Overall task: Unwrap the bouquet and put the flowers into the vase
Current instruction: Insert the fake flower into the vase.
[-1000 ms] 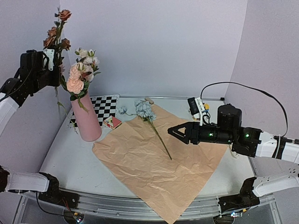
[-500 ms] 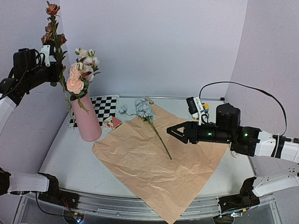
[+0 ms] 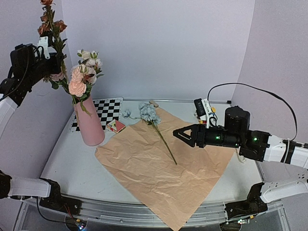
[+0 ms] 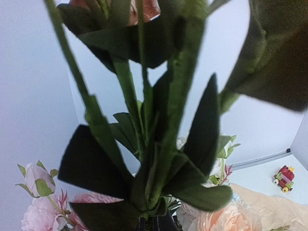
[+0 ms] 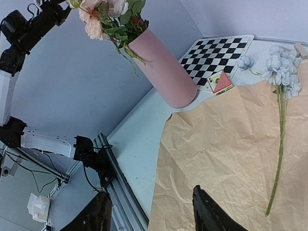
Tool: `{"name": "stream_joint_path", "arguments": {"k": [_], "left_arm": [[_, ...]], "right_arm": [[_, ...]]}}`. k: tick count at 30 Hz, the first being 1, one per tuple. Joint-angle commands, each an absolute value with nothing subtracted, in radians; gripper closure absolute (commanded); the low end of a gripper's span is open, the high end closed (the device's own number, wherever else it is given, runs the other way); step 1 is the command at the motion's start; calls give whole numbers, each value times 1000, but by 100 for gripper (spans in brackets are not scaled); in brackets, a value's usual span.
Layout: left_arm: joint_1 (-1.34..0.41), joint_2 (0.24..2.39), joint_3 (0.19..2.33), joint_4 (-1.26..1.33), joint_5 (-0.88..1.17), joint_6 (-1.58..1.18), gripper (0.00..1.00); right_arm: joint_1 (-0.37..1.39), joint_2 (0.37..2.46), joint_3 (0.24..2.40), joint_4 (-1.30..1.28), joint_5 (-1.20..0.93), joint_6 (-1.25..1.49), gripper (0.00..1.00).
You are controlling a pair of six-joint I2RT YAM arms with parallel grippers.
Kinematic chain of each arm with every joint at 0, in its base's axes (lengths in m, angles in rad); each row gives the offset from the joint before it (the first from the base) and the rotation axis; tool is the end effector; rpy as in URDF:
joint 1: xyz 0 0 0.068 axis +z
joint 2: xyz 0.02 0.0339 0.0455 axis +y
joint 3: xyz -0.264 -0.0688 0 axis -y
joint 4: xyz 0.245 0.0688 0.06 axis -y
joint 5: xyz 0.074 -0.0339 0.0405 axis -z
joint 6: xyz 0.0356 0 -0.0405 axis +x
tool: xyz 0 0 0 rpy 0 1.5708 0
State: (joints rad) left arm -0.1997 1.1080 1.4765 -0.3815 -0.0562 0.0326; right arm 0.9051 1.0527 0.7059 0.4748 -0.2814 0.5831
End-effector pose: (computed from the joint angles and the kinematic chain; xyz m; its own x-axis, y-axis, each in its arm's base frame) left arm 0.2147 -0.0414 0.4925 -0.0081 0.0348 -0.9994 0.1434 0.9891 0.0333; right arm 0.1450 0.2007 0.3298 -0.4439 0.2912 -0.8474 -0.8161 0.2592 0.5165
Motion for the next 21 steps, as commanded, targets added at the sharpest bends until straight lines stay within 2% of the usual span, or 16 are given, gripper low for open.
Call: {"name": "stream_joint_path", "arguments": {"k": [1,21], "left_arm": [[-194,1108,1481,-251,-85,55,100],[-194,1275,1807,-233,-127,146,100]], "right_arm": [[909,1046,740,499,-277,561,42],[910,1105,778,496,-285,557,42]]}}
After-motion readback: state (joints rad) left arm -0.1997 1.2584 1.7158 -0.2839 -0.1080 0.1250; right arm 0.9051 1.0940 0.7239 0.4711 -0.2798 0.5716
